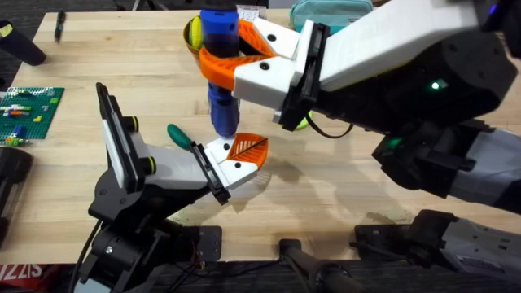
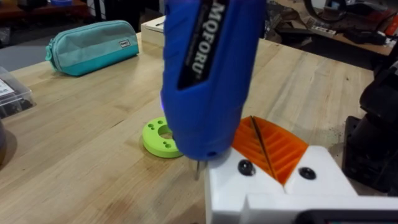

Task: Pick up the gripper from the table and insert it into the empty holder that is missing its gripper. Then pick up a screw, insert it into the mounting hole, and use the screwdriver to tighten it. Finally, clean up the table by picking up the vegetable and placing it into the bucket.

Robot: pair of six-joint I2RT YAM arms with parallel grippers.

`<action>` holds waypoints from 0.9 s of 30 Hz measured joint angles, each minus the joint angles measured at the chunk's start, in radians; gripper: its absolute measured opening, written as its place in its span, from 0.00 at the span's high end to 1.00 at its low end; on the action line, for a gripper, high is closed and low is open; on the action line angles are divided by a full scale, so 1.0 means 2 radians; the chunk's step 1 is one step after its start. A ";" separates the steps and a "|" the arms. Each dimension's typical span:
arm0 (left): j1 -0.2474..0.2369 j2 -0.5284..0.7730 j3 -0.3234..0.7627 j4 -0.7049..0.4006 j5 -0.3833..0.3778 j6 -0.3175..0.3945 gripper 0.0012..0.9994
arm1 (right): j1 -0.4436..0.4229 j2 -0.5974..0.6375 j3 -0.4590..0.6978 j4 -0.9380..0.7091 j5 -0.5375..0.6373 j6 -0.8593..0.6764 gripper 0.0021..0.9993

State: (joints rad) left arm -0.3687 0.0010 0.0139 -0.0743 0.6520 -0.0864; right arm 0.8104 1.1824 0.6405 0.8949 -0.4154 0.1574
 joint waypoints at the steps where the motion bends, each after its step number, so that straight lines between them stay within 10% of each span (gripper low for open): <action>1: 0.000 0.000 0.000 0.001 0.000 0.000 0.99 | 0.001 0.000 0.000 -0.003 0.001 0.000 0.96; 27: 0.000 0.000 0.000 0.001 0.001 -0.003 0.99 | -0.021 -0.004 -0.006 0.125 0.026 -0.004 0.95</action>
State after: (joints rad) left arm -0.3687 0.0010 0.0139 -0.0719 0.6544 -0.0932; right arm 0.7683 1.1736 0.6292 1.1458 -0.3625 0.1494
